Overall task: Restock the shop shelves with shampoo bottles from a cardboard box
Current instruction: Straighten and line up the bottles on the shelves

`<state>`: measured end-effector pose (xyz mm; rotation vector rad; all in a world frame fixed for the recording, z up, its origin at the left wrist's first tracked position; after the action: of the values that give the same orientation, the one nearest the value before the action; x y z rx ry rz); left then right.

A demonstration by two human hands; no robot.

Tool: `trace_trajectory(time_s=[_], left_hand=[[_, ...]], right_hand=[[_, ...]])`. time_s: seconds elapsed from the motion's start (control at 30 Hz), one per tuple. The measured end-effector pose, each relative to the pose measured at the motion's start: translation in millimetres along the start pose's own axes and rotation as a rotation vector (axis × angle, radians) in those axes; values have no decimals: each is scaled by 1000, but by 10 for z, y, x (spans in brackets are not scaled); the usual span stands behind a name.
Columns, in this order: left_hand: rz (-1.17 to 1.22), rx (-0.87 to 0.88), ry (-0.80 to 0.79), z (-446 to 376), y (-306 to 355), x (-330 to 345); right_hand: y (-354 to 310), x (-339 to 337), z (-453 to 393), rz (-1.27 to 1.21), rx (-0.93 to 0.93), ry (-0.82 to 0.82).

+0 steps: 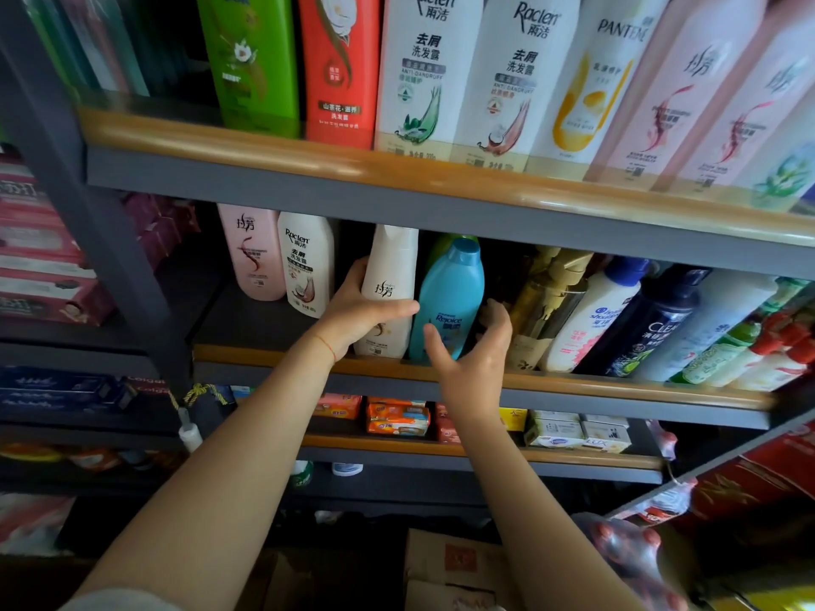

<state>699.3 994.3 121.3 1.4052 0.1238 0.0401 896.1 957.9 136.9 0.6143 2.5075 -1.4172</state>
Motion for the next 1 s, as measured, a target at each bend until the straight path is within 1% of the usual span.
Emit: trace_trajectory(time_s=[0.1,0.2,0.57,0.8,0.87,0.9,0.97,1.0], left_hand=[[-39,32,5,1,37,-12],[-62,33,11,3,86,-18],[-114,18,87,-49,94,-249],[-110,32,120,54,95,-247],[-90,60,170,146,71,-274],[-74,69,223,214,41,-288],[-24,89,386,448,4,-274],[8,126,487,615,12,-235]], right_hand=[[96,97,-104,-75,81,-157],[188,115,-167,-108,146,-228],[213,146,-164,-181,152,-207],[204,149,-178,-191,146,-212],[199,149,-191,-191,135,-203],[206,155,-191,-200,134,-199],[212,171,-182,-249,146,-190],[213,181,-176,-272,153,-187]])
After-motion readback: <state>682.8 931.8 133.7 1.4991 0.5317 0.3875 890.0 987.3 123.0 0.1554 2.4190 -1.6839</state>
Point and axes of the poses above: each hand's wrist, its own z-axis away from the middle knuckle, its own x-axis out of the palm, y = z × x, the point moved 9 cm from there along -z, towards the middle knuckle, and after that the axes turned 9 degrees about -x, right-handed, at the moved point
